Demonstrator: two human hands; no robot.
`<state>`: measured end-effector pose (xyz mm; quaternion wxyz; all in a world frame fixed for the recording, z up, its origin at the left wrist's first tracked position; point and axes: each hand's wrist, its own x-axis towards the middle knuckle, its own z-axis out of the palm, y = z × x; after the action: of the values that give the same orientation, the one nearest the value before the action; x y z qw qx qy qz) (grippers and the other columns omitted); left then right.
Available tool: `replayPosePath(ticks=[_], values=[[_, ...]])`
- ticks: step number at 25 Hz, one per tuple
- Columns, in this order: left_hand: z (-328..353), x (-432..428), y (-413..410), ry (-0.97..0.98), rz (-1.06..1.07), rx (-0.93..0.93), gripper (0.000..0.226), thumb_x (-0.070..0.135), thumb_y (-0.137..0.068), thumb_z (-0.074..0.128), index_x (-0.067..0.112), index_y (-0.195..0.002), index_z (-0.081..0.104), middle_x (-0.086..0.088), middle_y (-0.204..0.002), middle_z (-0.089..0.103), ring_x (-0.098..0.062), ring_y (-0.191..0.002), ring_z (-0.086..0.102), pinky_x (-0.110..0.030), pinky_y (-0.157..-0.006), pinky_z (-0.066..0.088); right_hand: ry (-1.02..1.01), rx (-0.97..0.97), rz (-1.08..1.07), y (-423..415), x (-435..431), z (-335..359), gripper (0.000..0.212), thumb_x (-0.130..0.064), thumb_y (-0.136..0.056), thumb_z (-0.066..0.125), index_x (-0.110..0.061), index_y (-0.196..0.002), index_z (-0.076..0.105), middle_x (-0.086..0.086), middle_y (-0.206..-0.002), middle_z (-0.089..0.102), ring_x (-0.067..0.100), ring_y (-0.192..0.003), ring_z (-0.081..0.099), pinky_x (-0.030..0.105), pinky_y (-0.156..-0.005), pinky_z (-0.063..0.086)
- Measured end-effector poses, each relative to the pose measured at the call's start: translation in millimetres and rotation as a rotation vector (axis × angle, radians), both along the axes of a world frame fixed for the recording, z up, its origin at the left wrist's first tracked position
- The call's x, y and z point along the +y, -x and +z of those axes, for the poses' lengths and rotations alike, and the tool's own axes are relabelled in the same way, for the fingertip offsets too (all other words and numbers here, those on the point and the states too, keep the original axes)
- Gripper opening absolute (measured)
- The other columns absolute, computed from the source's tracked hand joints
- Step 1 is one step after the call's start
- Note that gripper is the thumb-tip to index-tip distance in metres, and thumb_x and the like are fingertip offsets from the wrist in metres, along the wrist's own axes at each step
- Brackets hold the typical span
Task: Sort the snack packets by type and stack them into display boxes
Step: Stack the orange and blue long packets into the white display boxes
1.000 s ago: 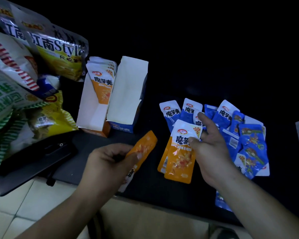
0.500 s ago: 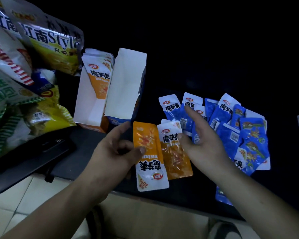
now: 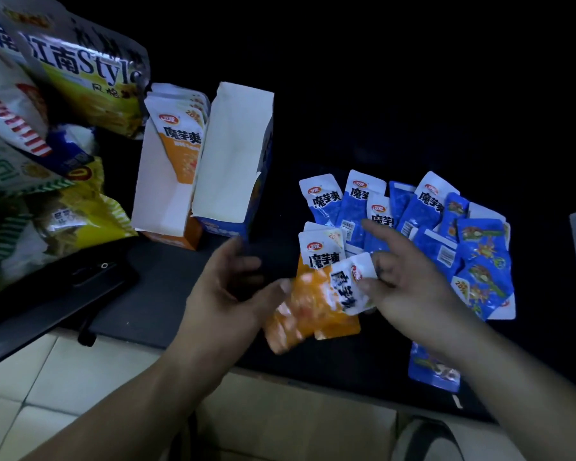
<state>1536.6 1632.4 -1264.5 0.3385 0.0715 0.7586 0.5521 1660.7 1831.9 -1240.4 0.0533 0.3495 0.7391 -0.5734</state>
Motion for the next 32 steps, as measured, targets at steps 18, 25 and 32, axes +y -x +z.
replayPosePath(ticks=[18,25,32], values=[[-34,59,-10,0.332,-0.211,0.341,0.044,0.024,-0.089,0.075,0.024,-0.131,0.06,0.012,-0.098,0.066,-0.008,-0.09,0.063,-0.023,-0.066,0.049,-0.503,-0.106,0.033,-18,-27,-54,0.098,-0.043,-0.079,0.083,-0.042,-0.158,0.025,-0.008,-0.142,0.047,0.018,-0.137,0.04,0.043,-0.102,0.048],[-29,50,-16,0.294,-0.175,0.109,0.014,0.023,-0.096,0.069,0.022,-0.083,0.073,0.01,-0.078,0.075,-0.003,-0.07,0.07,-0.021,-0.061,0.058,-0.414,-0.06,-0.115,-21,-29,-60,0.084,-0.039,-0.083,0.082,-0.046,-0.152,0.034,-0.012,-0.138,0.052,0.013,-0.133,0.046,0.036,-0.1,0.049],[-7,1,-4,0.239,-0.249,0.786,0.013,0.021,-0.087,0.069,0.023,-0.08,0.059,0.007,-0.104,0.064,-0.011,-0.091,0.063,-0.027,-0.07,0.051,-0.217,-0.093,-0.194,14,-40,-42,0.054,-0.034,-0.097,0.067,-0.041,-0.146,0.046,-0.017,-0.103,0.065,0.004,-0.091,0.066,0.021,-0.071,0.051]])
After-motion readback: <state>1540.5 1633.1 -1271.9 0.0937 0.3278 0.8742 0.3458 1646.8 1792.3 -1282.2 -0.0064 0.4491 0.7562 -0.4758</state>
